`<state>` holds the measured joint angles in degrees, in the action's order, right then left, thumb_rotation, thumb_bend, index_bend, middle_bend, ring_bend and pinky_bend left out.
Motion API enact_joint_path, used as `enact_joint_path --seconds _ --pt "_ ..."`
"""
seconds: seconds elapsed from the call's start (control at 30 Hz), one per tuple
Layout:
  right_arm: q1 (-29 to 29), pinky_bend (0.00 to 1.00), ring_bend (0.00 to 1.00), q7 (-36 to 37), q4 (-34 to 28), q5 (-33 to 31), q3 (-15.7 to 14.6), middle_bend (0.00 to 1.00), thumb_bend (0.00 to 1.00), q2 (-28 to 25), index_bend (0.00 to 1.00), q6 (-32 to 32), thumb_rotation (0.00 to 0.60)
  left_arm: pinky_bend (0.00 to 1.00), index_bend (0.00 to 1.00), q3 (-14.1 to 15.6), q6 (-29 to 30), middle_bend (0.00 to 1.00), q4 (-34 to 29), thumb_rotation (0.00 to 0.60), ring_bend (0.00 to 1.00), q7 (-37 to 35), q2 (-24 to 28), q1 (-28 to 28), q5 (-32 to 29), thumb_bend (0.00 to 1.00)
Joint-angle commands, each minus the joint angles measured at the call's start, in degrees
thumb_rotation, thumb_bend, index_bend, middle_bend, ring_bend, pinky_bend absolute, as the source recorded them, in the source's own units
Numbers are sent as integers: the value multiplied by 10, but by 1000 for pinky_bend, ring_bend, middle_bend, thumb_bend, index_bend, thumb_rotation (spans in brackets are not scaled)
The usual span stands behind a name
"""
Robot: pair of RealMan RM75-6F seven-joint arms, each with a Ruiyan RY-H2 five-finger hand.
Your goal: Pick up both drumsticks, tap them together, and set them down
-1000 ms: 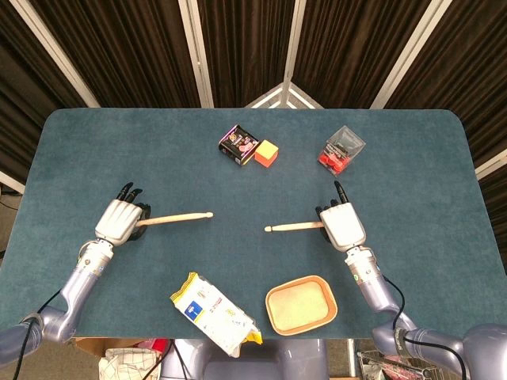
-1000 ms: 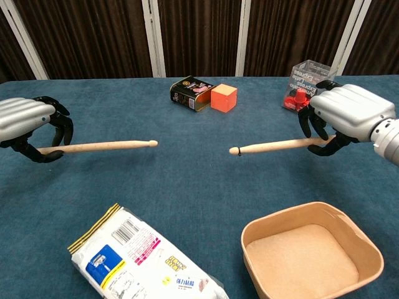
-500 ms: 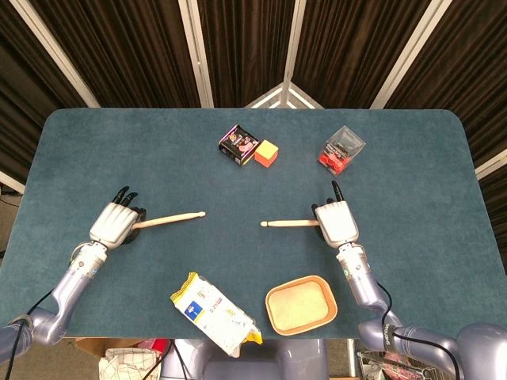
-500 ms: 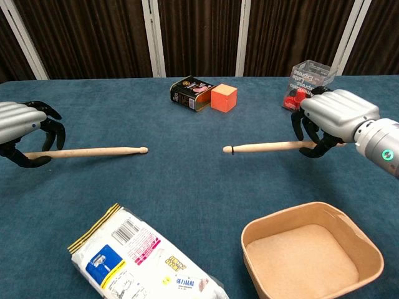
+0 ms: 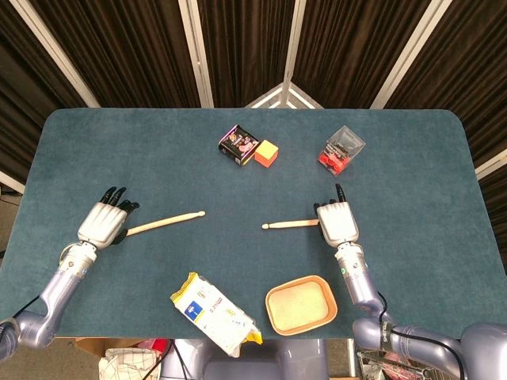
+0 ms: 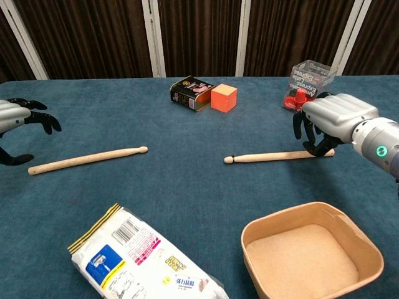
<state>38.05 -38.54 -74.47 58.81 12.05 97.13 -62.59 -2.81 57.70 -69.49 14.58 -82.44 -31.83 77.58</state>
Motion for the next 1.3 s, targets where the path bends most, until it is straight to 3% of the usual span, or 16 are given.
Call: enact_joint_path --seconds 0.03,0.2,0.27,0.43,0.63,0.77,0.97,1.07,1.3 --pt "0 36 390 -17 -18 -32 12 465 494 -2 402 2 600 0 128 -3 2 99 -49 600 0 0 35 5 -6 471" --pt "1 34 339 -38 -54 -86 30 358 495 -12 321 1 600 0 95 -5 29 42 -126 600 0 -23 86 19 5 389" --pt "0 34 284 -34 -67 -93 38 267 483 -20 256 -6 600 0 80 -1 46 24 -166 600 0 -27 111 31 8 338" --pt "-10 15 167 6 -103 -91 64 91 361 -49 88 -32 600 0 26 16 97 0 -281 600 0 27 180 75 -6 271" --pt "-37 0 150 103 -127 -31 80 66 347 -104 28 -57 600 0 15 35 180 0 -353 600 0 109 212 129 -9 271" --pt "-69 0 146 172 -141 39 55 65 346 -148 28 -76 600 0 15 45 219 0 -349 600 0 132 210 157 3 271" --pt "-128 0 144 242 -189 108 5 65 346 -202 38 -114 600 0 15 56 263 0 -329 600 0 100 200 189 45 271" --pt "-177 0 138 265 -231 164 -42 66 347 -246 38 -158 600 0 15 71 294 0 -328 600 0 69 203 210 90 270" --pt "-239 0 132 270 -284 249 -96 65 346 -301 38 -229 600 0 19 86 322 0 -324 600 0 29 211 240 132 271"
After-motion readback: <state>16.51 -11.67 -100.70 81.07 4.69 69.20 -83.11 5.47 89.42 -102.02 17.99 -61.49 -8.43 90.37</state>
